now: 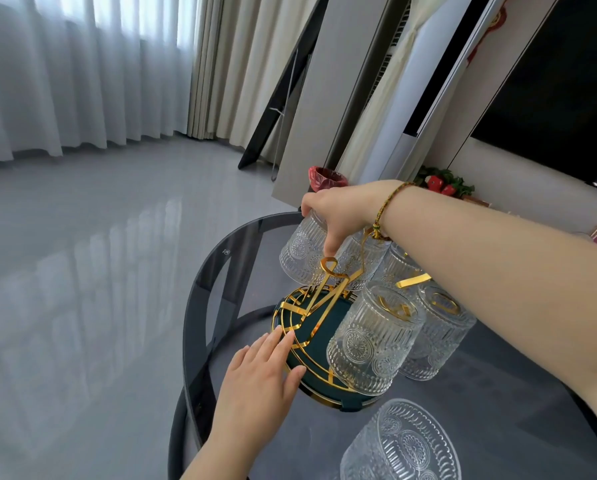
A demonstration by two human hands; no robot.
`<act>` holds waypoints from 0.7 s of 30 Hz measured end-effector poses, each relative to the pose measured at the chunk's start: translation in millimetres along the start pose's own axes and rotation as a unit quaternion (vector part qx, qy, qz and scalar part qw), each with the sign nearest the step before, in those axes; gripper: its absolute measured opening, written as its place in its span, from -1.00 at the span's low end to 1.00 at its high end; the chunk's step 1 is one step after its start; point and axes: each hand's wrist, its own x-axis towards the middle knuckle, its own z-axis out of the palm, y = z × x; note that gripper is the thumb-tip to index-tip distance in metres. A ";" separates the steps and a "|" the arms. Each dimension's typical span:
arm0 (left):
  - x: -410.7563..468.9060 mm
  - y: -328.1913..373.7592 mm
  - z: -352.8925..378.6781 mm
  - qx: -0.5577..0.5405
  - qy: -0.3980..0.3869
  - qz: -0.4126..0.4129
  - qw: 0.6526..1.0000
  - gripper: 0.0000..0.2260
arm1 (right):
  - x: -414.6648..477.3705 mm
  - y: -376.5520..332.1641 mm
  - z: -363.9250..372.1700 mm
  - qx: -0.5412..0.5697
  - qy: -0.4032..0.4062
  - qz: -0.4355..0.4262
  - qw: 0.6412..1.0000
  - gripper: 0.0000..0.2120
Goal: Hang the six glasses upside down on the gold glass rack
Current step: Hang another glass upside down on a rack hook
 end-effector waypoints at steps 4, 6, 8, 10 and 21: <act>0.5 -0.1 -0.3 0.001 -0.001 -0.001 1.000 -0.51 | 2.6 -1.8 4.0 -0.008 -0.004 -0.007 1.000 -0.30; 0.9 0.1 -0.5 0.000 -0.002 -0.002 1.000 -0.51 | 3.6 -1.9 5.3 -0.013 -0.006 -0.010 1.000 -0.30; 0.8 0.3 -0.9 0.000 -0.005 -0.003 1.000 -0.51 | 4.2 -2.1 6.8 -0.018 -0.006 -0.011 1.000 -0.29; 0.8 0.4 -1.4 0.000 -0.006 -0.003 1.000 -0.52 | 4.6 -2.1 7.9 -0.022 -0.004 -0.013 1.000 -0.29; 0.7 3.6 -5.9 0.007 -0.020 -0.006 1.000 -0.53 | -22.7 7.5 4.3 0.023 0.077 -0.018 0.997 -0.20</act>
